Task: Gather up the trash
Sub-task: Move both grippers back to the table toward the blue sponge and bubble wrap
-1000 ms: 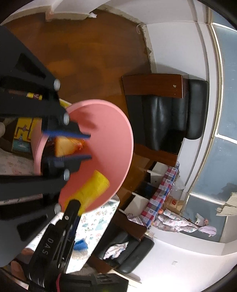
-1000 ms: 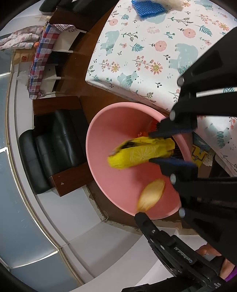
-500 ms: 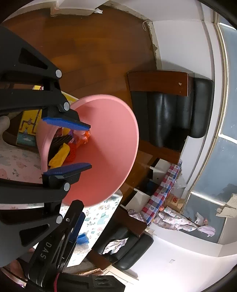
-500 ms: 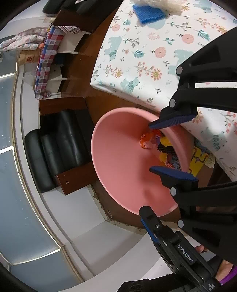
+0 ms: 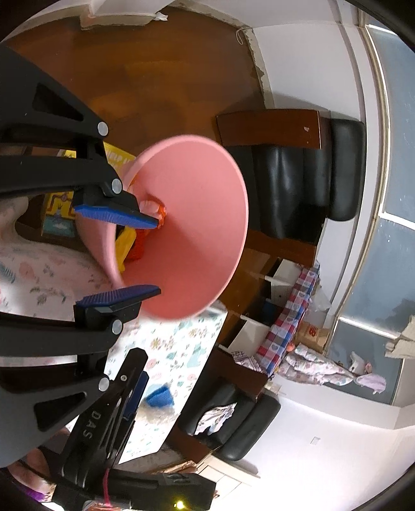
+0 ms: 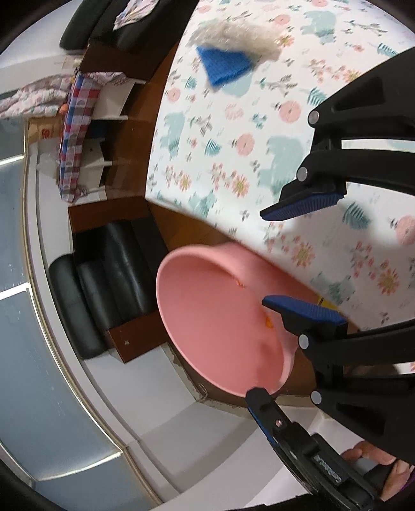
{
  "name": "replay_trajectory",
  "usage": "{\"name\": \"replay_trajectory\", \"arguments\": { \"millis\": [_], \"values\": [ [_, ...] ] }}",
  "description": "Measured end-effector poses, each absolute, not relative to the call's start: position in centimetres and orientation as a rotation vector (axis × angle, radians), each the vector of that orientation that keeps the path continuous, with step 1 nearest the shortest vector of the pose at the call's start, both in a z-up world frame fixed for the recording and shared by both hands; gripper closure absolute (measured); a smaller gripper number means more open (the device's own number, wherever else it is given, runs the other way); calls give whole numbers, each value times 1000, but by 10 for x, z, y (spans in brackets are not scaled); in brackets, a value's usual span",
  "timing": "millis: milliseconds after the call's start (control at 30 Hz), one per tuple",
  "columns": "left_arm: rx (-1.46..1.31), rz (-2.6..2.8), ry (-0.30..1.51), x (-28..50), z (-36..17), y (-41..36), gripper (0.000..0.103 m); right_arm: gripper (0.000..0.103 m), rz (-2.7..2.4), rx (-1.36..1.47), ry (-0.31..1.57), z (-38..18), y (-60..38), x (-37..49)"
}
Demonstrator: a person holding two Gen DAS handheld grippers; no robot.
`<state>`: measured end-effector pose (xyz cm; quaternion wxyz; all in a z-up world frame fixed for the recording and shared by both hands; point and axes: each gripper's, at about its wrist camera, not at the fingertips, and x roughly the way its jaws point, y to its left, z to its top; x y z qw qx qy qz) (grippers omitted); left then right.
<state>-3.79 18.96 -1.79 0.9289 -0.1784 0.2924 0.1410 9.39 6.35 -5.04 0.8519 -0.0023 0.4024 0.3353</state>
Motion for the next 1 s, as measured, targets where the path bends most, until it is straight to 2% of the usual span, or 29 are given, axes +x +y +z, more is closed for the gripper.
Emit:
{"name": "replay_trajectory", "arguments": {
  "millis": [600, 1000],
  "values": [
    [-294, 173, 642, -28, -9, 112, 66, 54, 511, 104, 822, -50, -51, 108],
    [-239, 99, 683, -11, -22, 72, 66, 54, 376, 144, 816, -60, -112, 142]
  ]
}}
